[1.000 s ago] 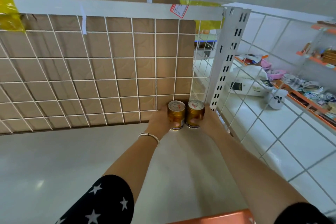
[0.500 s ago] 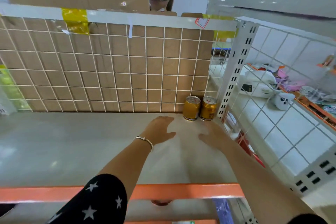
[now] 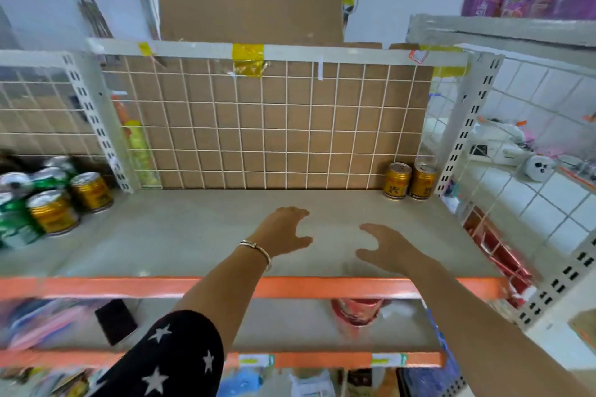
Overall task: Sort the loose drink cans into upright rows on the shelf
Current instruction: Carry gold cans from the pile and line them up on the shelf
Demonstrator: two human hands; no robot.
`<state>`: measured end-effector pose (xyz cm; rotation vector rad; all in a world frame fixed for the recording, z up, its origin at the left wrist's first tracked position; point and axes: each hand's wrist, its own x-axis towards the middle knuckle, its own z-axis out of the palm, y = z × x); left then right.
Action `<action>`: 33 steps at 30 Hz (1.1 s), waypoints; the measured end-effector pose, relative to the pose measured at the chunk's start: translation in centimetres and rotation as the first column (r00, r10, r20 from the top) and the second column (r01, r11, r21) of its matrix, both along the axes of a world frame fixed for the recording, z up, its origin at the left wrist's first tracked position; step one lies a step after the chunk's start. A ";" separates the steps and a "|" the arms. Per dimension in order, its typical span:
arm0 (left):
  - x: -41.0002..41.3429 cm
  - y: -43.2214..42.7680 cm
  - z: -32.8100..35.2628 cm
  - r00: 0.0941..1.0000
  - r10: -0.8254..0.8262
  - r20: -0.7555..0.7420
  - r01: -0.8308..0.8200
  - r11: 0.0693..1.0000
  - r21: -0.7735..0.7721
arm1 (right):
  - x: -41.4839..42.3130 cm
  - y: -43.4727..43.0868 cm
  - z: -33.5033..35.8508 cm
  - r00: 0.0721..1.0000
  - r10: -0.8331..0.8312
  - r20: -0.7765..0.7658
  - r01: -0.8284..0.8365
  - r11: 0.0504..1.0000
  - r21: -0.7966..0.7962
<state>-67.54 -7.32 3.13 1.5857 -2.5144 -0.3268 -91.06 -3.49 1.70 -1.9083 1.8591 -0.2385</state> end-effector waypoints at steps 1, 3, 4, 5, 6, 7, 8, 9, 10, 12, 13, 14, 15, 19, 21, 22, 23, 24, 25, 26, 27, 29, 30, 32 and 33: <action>1.1 0.7 0.2 1.000 0.012 -0.007 -0.012 1.000 -0.001 | 1.0 0.6 0.1 1.000 0.013 -0.005 -0.013 1.000 -0.007; 3.3 2.4 0.6 0.999 0.039 -0.015 -0.039 0.999 -0.009 | 2.8 1.7 0.5 0.999 0.037 -0.009 -0.037 0.999 -0.023; 4.3 3.2 0.8 0.998 0.053 -0.016 -0.053 0.998 -0.015 | 3.7 2.2 0.8 0.999 0.047 -0.009 -0.047 0.998 -0.033; 5.3 4.1 1.0 0.997 0.070 -0.015 -0.070 0.997 -0.022 | 4.5 2.7 1.1 0.998 0.059 -0.007 -0.059 0.997 -0.045; 6.4 5.0 1.2 0.996 0.091 -0.016 -0.091 0.995 -0.034 | 5.4 3.2 1.4 0.997 0.075 -0.012 -0.075 0.996 -0.055; 7.5 6.0 1.3 0.993 0.116 -0.020 -0.117 0.992 -0.050 | 6.3 3.7 1.6 0.995 0.098 -0.023 -0.099 0.993 -0.068; 8.5 7.1 1.4 0.990 0.142 -0.023 -0.143 0.988 -0.065 | 7.3 4.3 1.8 0.991 0.125 -0.046 -0.128 0.989 -0.078; 9.6 8.4 1.4 0.985 0.170 -0.023 -0.171 0.983 -0.072 | 8.4 5.0 1.9 0.986 0.155 -0.067 -0.160 0.984 -0.081; 10.6 9.8 1.4 0.980 0.199 -0.022 -0.200 0.977 -0.071 | 9.5 5.8 2.0 0.980 0.182 -0.081 -0.188 0.979 -0.077; 12.6 12.6 1.3 0.970 0.242 -0.005 -0.241 0.968 -0.066 | 11.5 7.4 2.0 0.967 0.236 -0.093 -0.243 0.968 -0.071; 13.5 14.1 1.2 0.966 0.257 0.009 -0.256 0.965 -0.060 | 12.5 8.3 2.1 0.961 0.260 -0.093 -0.266 0.962 -0.064; 14.5 15.5 1.1 0.960 0.278 0.022 -0.277 0.959 -0.054 | 13.5 9.2 2.3 0.957 0.279 -0.086 -0.284 0.957 -0.057; 15.4 16.8 1.1 0.953 0.301 0.030 -0.299 0.953 -0.059 | 14.6 10.2 2.4 0.953 0.293 -0.073 -0.297 0.953 -0.056; 19.3 21.2 1.9 0.927 0.372 0.044 -0.367 0.925 -0.103 | 19.4 13.5 3.4 0.937 0.348 -0.017 -0.348 0.934 -0.075; 21.4 23.0 2.6 0.910 0.412 0.041 -0.407 0.908 -0.102 | 22.1 14.7 4.2 0.927 0.376 -0.011 -0.375 0.923 -0.086; 22.6 23.7 2.9 0.901 0.432 0.031 -0.427 0.898 -0.106 | 23.4 15.1 4.7 0.919 0.393 -0.015 -0.393 0.915 -0.097; 23.8 24.3 3.2 0.892 0.451 0.019 -0.447 0.888 -0.110 | 24.9 15.4 5.2 0.912 0.410 -0.020 -0.409 0.906 -0.106; 25.1 24.9 3.4 0.882 0.471 0.010 -0.467 0.877 -0.109 | 26.3 15.7 5.6 0.905 0.426 -0.024 -0.425 0.898 -0.113; 26.4 25.5 3.7 0.873 0.487 -0.001 -0.484 0.868 -0.107 | 27.7 15.9 5.9 0.898 0.440 -0.021 -0.439 0.890 -0.120; 27.7 26.1 3.9 0.867 0.499 -0.011 -0.497 0.861 -0.107 | 29.1 16.1 6.1 0.890 0.455 -0.017 -0.453 0.883 -0.125; 28.9 26.7 4.2 0.860 0.510 -0.017 -0.509 0.854 -0.106 | 30.5 16.1 6.2 0.883 0.469 -0.015 -0.467 0.875 -0.126; 31.9 27.5 4.4 0.841 0.540 -0.010 -0.538 0.837 -0.103 | 33.5 15.7 6.2 0.864 0.502 -0.029 -0.502 0.856 -0.124; 33.6 27.8 4.4 0.831 0.556 -0.008 -0.553 0.826 -0.103 | 35.1 15.5 6.2 0.856 0.516 -0.039 -0.516 0.847 -0.128; 37.1 28.0 4.4 0.817 0.577 0.001 -0.574 0.813 -0.095 | 38.6 14.9 6.3 0.844 0.534 -0.048 -0.535 0.833 -0.140; 38.8 28.1 4.5 0.813 0.581 0.015 -0.578 0.811 -0.092 | 40.3 14.5 6.5 0.841 0.540 -0.044 -0.540 0.830 -0.141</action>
